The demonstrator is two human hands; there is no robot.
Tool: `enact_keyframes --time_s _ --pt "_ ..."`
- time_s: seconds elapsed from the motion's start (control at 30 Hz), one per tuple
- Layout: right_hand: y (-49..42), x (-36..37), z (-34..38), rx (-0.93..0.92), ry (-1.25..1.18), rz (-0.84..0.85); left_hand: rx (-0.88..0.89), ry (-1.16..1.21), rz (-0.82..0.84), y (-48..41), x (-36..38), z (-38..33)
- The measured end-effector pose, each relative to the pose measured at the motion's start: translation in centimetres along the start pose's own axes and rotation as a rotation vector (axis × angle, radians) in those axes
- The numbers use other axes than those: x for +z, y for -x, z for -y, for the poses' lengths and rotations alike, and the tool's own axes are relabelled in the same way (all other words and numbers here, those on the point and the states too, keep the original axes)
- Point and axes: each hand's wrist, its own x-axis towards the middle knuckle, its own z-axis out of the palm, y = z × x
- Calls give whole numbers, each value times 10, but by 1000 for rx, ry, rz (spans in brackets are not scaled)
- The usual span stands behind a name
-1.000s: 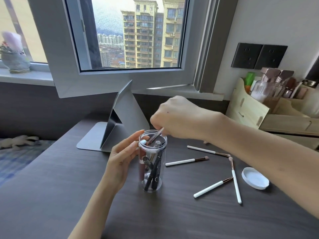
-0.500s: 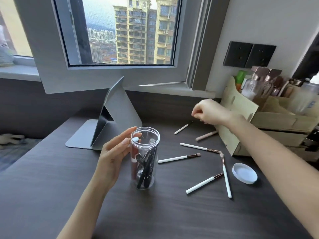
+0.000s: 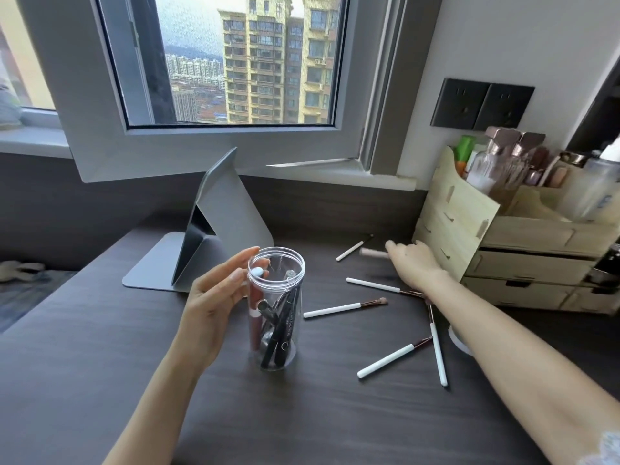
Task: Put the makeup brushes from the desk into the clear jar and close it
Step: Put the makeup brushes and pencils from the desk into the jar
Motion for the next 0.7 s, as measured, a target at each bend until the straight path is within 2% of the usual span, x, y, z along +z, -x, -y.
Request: enact_keyframes --time_s 0.1,0.17,0.23,0.27,0.4,0.47,0.53,0.6,0.7 --pt "14 -39 1 35 -617 -145 -5 5 -3 0 0 0" --pt "36 -80 9 -40 -991 -258 -10 5 -2 0 0 0" --pt "62 -126 19 -178 -1235 -283 -14 7 -6 0 0 0" --pt "74 -147 25 -255 -1258 -255 -14 8 -8 0 1 0" --pt "93 -200 47 -452 -942 -115 -5 15 -11 1 2 1" --pt "87 -210 60 -489 -660 -104 3 15 -6 2 2 1" --pt "77 -215 75 -524 -478 -144 7 10 1 1 2 2" --pt "64 -215 88 -571 -421 -123 9 4 2 0 3 2" --pt "51 -214 102 -640 -422 62 6 -3 9 0 2 2"
